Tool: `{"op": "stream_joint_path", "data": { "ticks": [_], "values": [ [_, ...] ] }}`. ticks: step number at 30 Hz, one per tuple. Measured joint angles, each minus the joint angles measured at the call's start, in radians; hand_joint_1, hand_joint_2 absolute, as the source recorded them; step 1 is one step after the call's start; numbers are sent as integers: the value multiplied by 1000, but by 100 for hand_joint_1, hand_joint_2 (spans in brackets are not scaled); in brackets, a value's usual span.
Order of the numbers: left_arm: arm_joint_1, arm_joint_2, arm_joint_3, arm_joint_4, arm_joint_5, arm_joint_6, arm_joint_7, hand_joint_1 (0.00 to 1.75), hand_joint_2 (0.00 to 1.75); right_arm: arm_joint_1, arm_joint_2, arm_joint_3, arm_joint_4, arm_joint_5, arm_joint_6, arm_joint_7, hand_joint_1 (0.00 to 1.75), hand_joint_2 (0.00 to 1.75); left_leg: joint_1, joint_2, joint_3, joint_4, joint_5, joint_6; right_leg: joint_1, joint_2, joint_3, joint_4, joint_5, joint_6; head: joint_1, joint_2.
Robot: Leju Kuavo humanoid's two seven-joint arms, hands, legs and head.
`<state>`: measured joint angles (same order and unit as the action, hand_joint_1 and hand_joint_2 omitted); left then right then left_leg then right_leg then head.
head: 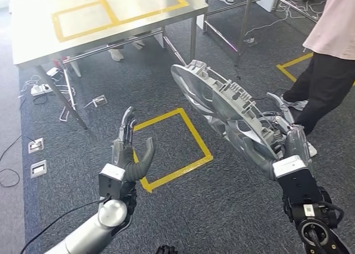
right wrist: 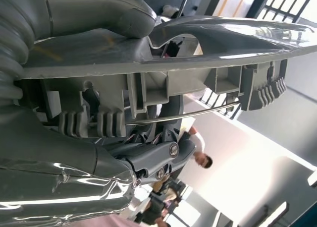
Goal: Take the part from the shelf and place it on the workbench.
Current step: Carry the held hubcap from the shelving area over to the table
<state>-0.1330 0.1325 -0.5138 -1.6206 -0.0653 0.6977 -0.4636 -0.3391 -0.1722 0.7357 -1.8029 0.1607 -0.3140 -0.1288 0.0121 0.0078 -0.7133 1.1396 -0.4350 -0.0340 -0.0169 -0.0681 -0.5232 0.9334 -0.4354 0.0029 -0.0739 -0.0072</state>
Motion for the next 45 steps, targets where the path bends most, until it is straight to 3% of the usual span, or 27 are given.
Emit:
{"op": "stream_joint_path", "data": {
  "ticks": [3, 4, 6, 8, 10, 12, 13, 15, 17, 19, 21, 22, 24, 26, 28, 29, 30, 32, 34, 36, 37, 39, 41, 42, 43, 44, 45],
  "values": [
    [-1, 1, 0, -2, 0, 0, 0, 0, 175, -2, 0, 0, 0, -3, -1, 0, 175, 175, -9, 51, 95, -178, 57, 15, 7, -31, 7, 4, -11, 15, -3, 0],
    [0, 1, 0, -2, 0, 0, 0, 0, 175, -4, 0, 0, 0, -5, -2, 0, 175, 175, -13, 53, 100, -191, 56, 23, 10, -39, 9, 4, -14, 20, -1, 0],
    [3, 2, 0, -4, -1, 0, 0, 0, 175, -6, 0, 1, 0, -7, -3, -1, 175, 175, -13, 28, 100, -191, 56, 37, 9, -53, 14, 5, -21, 30, 4, 0],
    [4, 3, 0, -8, -2, 0, 0, 0, 175, -7, 0, 2, -1, -8, -4, -2, 175, 175, -8, 6, 106, -195, 56, 50, 3, -20, 3, 42, -52, 40, 9, 0],
    [3, 1, 0, -10, -5, 0, 0, 0, 175, -7, 0, 3, -1, -9, -6, -2, 175, 175, -6, -16, 110, -197, 57, 60, -1, 40, -53, 167, -115, 45, 17, 0],
    [5, 0, 0, -10, -8, 0, 1, 0, 175, -5, 0, 3, 0, -11, -7, -2, 175, 175, -7, -43, 110, -196, 56, 64, 0, 62, -122, 304, -161, 46, 21, 0],
    [7, -1, 0, -10, -8, 0, 2, 0, 175, -4, -1, 4, 0, -12, -8, -1, 175, 175, -8, -58, 110, -195, 56, 64, 0, 65, -137, 327, -156, 46, 22, 0],
    [7, -1, 0, -10, -8, 0, 2, 0, 175, -3, -2, 4, 0, -14, -8, 0, 175, 175, -8, -89, 112, -193, 55, 63, -1, 76, -111, 247, -90, 40, 22, 0],
    [6, -3, 0, -11, -9, 0, 1, 0, 175, -3, -3, 4, 0, -17, -8, 0, 175, 175, -8, -116, 110, -188, 55, 59, -5, 128, -56, 107, -20, 32, 23, 0],
    [6, -4, 0, -11, -8, 0, 1, 0, 175, -4, -4, 5, -1, -19, -9, 0, 175, 175, -5, -142, 98, -185, 59, 48, -7, 166, -22, 35, -7, 28, 24, 0],
    [6, -3, 0, -11, -8, 0, 1, 0, 175, -4, -5, 6, -1, -20, -9, 0, 175, 175, -1, -168, 88, -188, 67, 33, -7, 147, -11, 19, -11, 25, 25, 0],
    [7, -3, 0, -11, -7, 0, 1, 0, 175, -4, -5, 6, -1, -21, -9, 1, 175, 175, -4, -161, 84, -184, 65, 26, -9, 132, -7, 14, -9, 21, 23, 0],
    [3, -1, 0, -12, -4, 0, 1, 0, 175, -4, -5, 6, 0, -21, -11, 0, 175, 175, -10, -100, 54, -123, 28, 15, -13, 100, 0, 3, -3, 11, 12, 0],
    [-2, -1, 0, -13, 0, 0, 0, 0, 175, -4, -5, 5, 0, -23, -13, -2, 175, 175, -8, -33, -14, 15, -37, 8, -8, 69, 2, 1, -3, 4, 2, 0],
    [-1, -1, 0, -12, 3, 0, 0, 0, 175, -3, -5, 5, 2, -24, -13, -2, 175, 175, -3, -16, -61, 107, -62, 3, -5, 38, 2, 1, -5, 3, 1, 0],
    [-1, -1, 0, -13, 4, 0, 0, 0, 175, -2, -5, 6, 3, -25, -13, -2, 175, 175, -1, -12, -54, 95, -47, 2, -5, 23, 3, 1, -7, 4, -1, 0],
    [-2, -1, 0, -13, 4, 0, 0, 0, 175, -2, -5, 6, 3, -26, -12, -2, 175, 175, 0, -4, -25, 41, -16, 3, -6, 10, 5, 1, -9, 6, -3, 0],
    [-4, -1, 0, -12, 5, 0, 0, 0, 175, -1, -5, 6, 3, -27, -12, -3, 175, 175, -6, 40, 57, -109, 42, 11, -1, -13, 10, 2, -15, 13, -9, 0],
    [-7, -1, 0, -13, 6, 0, -1, 0, 175, -2, -5, 5, 4, -28, -13, -3, 175, 175, -15, 67, 97, -186, 58, 24, 6, -32, 15, 3, -22, 23, -9, 0],
    [-7, -1, 0, -13, 6, 0, -3, 0, 175, -3, -5, 5, 4, -33, -13, -4, 175, 175, -17, 47, 97, -190, 54, 37, 8, -52, 20, 3, -29, 33, -2, 0],
    [-6, -1, 0, -13, 6, 0, -5, 0, 175, -4, -5, 6, 5, -38, -13, -4, 175, 175, -15, 34, 98, -192, 53, 42, 6, -48, 21, 8, -37, 38, 0, 0],
    [-6, -3, 0, -13, 8, 0, -10, 0, 175, -5, -5, 7, 6, -50, -14, -5, 175, 175, -9, 10, 103, -196, 54, 54, 1, -4, -3, 66, -76, 46, 6, 0],
    [-7, -5, 0, -13, 10, 0, -12, 0, 175, -5, -6, 9, 9, -59, -16, -6, 175, 175, -7, -13, 104, -196, 54, 61, -2, 49, -69, 205, -139, 49, 15, 0],
    [-6, -6, 0, -13, 12, 0, -11, 0, 175, -5, -6, 10, 11, -63, -17, -6, 175, 175, -8, -28, 104, -195, 53, 63, -2, 60, -105, 274, -161, 50, 17, 0],
    [-5, -6, 0, -13, 12, 0, -10, 0, 175, -4, -6, 12, 13, -66, -18, -5, 175, 175, -8, -43, 105, -194, 53, 64, -2, 64, -130, 315, -165, 51, 18, 0],
    [-4, -6, 0, -13, 13, 0, -8, 0, 175, -3, -6, 14, 16, -68, -18, -5, 175, 175, -8, -60, 105, -192, 52, 64, -2, 66, -137, 315, -148, 50, 19, 0],
    [-4, -6, 0, -13, 13, 0, -6, 0, 175, -3, -7, 15, 18, -70, -18, -5, 175, 175, -8, -76, 107, -190, 50, 63, -3, 69, -125, 273, -111, 48, 20, 0]
  ]
}}
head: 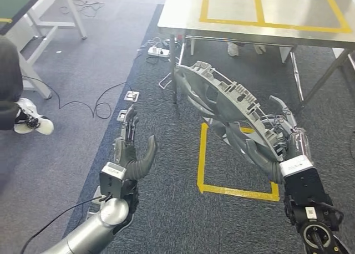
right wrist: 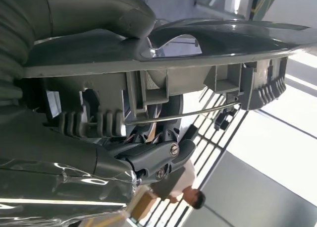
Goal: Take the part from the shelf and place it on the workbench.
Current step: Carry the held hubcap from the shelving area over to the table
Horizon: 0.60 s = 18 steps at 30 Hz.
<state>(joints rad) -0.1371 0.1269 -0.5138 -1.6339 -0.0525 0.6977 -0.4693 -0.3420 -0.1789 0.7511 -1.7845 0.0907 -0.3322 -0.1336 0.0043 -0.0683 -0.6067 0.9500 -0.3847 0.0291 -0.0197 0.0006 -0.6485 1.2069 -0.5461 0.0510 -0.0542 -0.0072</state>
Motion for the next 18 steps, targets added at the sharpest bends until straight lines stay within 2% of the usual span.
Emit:
{"op": "stream_joint_path", "data": {
  "ticks": [2, 3, 4, 7, 11, 18],
  "values": [
    [0, 0, 0, 0, 0, 0, 5, 0, 175, 0, -1, 2, 3, -3, 0, 0, 175, 175, 0, -24, 1, 6, -4, -4, 0, 13, 50, -138, 79, -6, 3, 0],
    [0, 0, 0, 0, 0, 0, 8, 0, 175, -1, -1, 2, 3, -4, -1, -1, 175, 175, -1, -34, -1, 10, -6, -7, 0, 21, 73, -194, 98, -8, 5, 0],
    [1, 0, 0, 0, 0, 0, 11, 0, 175, -2, -1, 3, 4, -5, -1, -1, 175, 175, -1, -40, -5, 13, -5, -11, 1, 25, 88, -225, 102, -11, 6, 0],
    [6, 2, 0, -1, 0, 0, 14, 0, 175, -3, -2, 8, 5, -8, -2, -1, 175, 175, -1, -49, -11, 12, 1, -24, 3, 25, 103, -245, 95, -19, 5, 0],
    [1, 7, -1, -2, 13, 0, 16, 0, 175, 0, -3, 8, 14, -18, -3, -2, 175, 175, -6, -33, -3, -2, 2, -13, 2, 29, 105, -253, 97, -22, -4, 0],
    [-14, 12, -4, -1, 78, 0, 8, 0, 175, 5, -3, 8, 34, -24, 0, -19, 175, 175, 1, -24, -2, -5, 5, -25, 10, 36, 102, -252, 101, -29, -4, 0]
  ]
}}
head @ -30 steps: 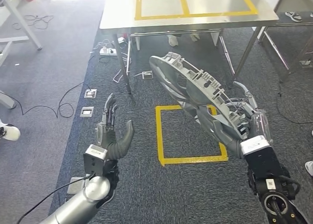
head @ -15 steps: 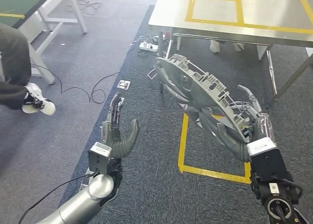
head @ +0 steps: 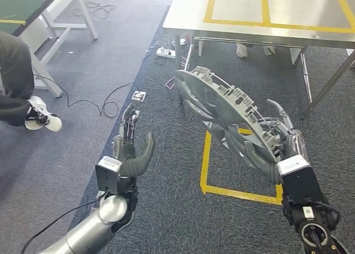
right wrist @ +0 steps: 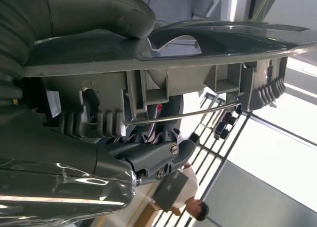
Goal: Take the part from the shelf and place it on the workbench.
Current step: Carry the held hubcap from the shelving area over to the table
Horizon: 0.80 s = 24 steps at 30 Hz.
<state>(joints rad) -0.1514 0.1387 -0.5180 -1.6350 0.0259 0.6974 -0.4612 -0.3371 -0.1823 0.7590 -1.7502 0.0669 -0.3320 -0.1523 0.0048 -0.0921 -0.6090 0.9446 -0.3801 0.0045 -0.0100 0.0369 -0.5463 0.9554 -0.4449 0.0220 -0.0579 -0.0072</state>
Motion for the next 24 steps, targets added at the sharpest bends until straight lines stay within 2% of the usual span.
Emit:
{"op": "stream_joint_path", "data": {
  "ticks": [6, 9, 15, 18, 20, 21, 23, 24],
  "values": [
    [-7, 5, -3, 0, 7, 0, 0, 0, 175, 0, 0, 0, 8, 1, 0, 0, 175, 175, 1, 0, 0, 0, -1, -5, 0, 0, 0, -1, -1, -1, 0, 0],
    [-9, 7, -3, 0, 9, 0, 1, 0, 175, 0, 0, 0, 12, 2, 0, 0, 175, 175, -1, 0, -1, 3, -3, -3, -2, 0, 2, -3, -1, 0, 0, 0],
    [-14, 15, -5, 0, 15, 0, 2, 0, 175, 0, 0, 0, 16, 1, -6, 14, 175, 175, -6, 1, -3, 12, -13, 11, -6, 0, 5, -6, -6, 9, 0, 0],
    [-19, 18, -6, 0, 18, 0, 3, 0, 175, 0, 0, 0, 15, -1, -12, 19, 175, 175, -4, 5, 7, 1, -18, 23, -6, 0, 12, -2, -3, 21, 0, 0],
    [-21, 19, -6, -1, 19, 0, 3, 0, 175, -2, 0, 0, 15, -4, -15, 20, 175, 175, 2, 10, 26, -9, -23, 33, -4, -11, -3, 40, -24, 29, 3, 0],
    [-22, 19, -6, -1, 20, 0, 3, 0, 175, -2, 0, 0, 15, -7, -17, 19, 175, 175, 3, 13, 35, -12, -25, 36, -5, -17, -28, 90, -49, 33, 6, 0],
    [-23, 20, -6, -1, 20, 0, 3, 0, 175, -1, 0, 0, 15, -11, -21, 17, 175, 175, 4, 16, 46, -12, -33, 38, -8, -24, -101, 230, -104, 40, 10, 0],
    [-23, 20, -7, -1, 20, 0, 3, 0, 175, 0, 0, 0, 15, -11, -21, 17, 175, 175, 4, 17, 52, -12, -38, 37, -10, -25, -134, 280, -116, 43, 11, 0]
  ]
}}
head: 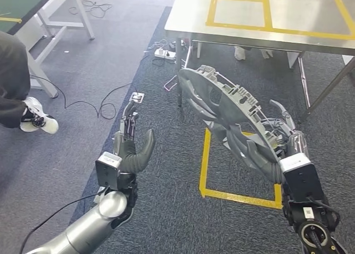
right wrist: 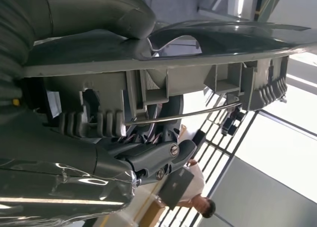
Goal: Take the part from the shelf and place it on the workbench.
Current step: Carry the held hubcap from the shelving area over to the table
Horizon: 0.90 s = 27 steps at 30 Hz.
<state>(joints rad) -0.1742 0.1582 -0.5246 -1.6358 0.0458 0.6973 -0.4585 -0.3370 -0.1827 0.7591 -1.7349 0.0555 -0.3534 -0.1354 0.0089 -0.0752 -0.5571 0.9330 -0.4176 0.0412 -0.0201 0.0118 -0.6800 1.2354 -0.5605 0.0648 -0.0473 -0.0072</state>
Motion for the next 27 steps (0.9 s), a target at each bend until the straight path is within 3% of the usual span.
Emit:
{"op": "stream_joint_path", "data": {
  "ticks": [1, 2, 4, 5, 7, 10, 11, 13, 15, 16, 17, 18, 20, 22, 25, 27],
  "values": [
    [0, 0, 0, 0, 0, 0, 0, 0, 175, 2, 0, 0, 0, 0, 0, 0, 175, 175, 1, 0, 7, 0, -6, -2, -2, -1, -19, 18, 6, 3, 0, 0],
    [1, 0, 0, 0, 0, 0, 0, 0, 175, 3, 0, 0, 0, 0, 0, 0, 175, 175, 3, 0, 16, 1, -13, -6, -5, -2, -17, -6, 35, 6, 0, 0],
    [1, 0, 0, 0, 0, 0, 0, 0, 175, 4, -1, 0, 0, 0, 0, 0, 175, 175, 7, -2, 38, 2, -30, -16, -9, 1, 31, -142, 127, 11, 2, 0],
    [0, 0, 0, 0, -1, 0, 0, 0, 175, 4, -2, 0, 1, 0, 0, -1, 175, 175, 8, -4, 46, 5, -38, -22, -9, 4, 54, -210, 150, 11, 5, 0],
    [1, 0, -1, 0, -3, 0, -1, 0, 175, 3, -2, 0, 2, -1, 1, -5, 175, 175, 8, -6, 49, 9, -50, -36, -5, 8, 82, -271, 156, -5, 8, 0],
    [1, 1, -2, 0, -7, 0, -2, 0, 175, 4, -3, 1, 2, -2, 5, -6, 175, 175, 5, 4, 41, 32, -52, -51, -4, 1, 101, -277, 149, -36, -1, 0],
    [0, 2, -2, 0, -8, 0, -2, 0, 175, 4, -3, 1, 2, -2, 6, -5, 175, 175, 5, 19, 19, 69, -49, -55, -5, -1, 110, -281, 146, -42, -4, 0],
    [0, 3, -3, 0, -8, 0, -2, 0, 175, 3, -3, 1, 3, -2, 6, -6, 175, 175, 4, 53, -67, 195, -63, -63, -4, -7, 125, -287, 136, -51, -13, 0],
    [2, 3, -3, 0, -8, 0, -2, 0, 175, 4, -3, 1, 4, -2, 6, -8, 175, 175, 4, 65, -160, 301, -109, -66, -1, -11, 143, -288, 118, -57, -20, 0],
    [3, 3, -4, 0, -8, 0, -2, 0, 175, 5, -3, 1, 5, -2, 7, -7, 175, 175, 4, 67, -187, 315, -122, -64, 1, -13, 156, -288, 107, -58, -22, 0],
    [4, 4, -4, 0, -9, 0, -2, 0, 175, 6, -3, 1, 6, -3, 7, -6, 175, 175, 2, 67, -197, 296, -116, -60, 3, -14, 171, -289, 96, -58, -25, 0],
    [4, 4, -4, 0, -10, 0, -1, 0, 175, 7, -3, 2, 7, -5, 8, -6, 175, 175, 0, 67, -192, 245, -86, -53, 6, -16, 188, -289, 83, -58, -28, 0],
    [5, 5, -5, 0, -11, 0, -1, 0, 175, 7, -3, 2, 8, -9, 9, -6, 175, 175, -11, 70, -160, 110, 23, -33, 11, -18, 217, -290, 56, -57, -30, 0],
    [8, 6, -7, 0, -13, 0, 1, 0, 175, 6, -3, 3, 9, -13, 10, -6, 175, 175, -20, 71, -136, 37, 89, -21, 16, -18, 241, -292, 33, -50, -27, 0],
    [7, 7, -11, 0, -16, 0, 2, 0, 175, 4, -4, 3, 9, -19, 10, -7, 175, 175, -17, 65, -107, 23, 82, -17, 17, -17, 257, -271, 28, -36, -21, 0],
    [5, 6, -11, -1, -18, 0, 1, 0, 175, 2, -4, 3, 8, -23, 10, -9, 175, 175, -13, 61, -81, 16, 66, -9, 13, -16, 205, -175, 32, -28, -17, 0]
  ]
}}
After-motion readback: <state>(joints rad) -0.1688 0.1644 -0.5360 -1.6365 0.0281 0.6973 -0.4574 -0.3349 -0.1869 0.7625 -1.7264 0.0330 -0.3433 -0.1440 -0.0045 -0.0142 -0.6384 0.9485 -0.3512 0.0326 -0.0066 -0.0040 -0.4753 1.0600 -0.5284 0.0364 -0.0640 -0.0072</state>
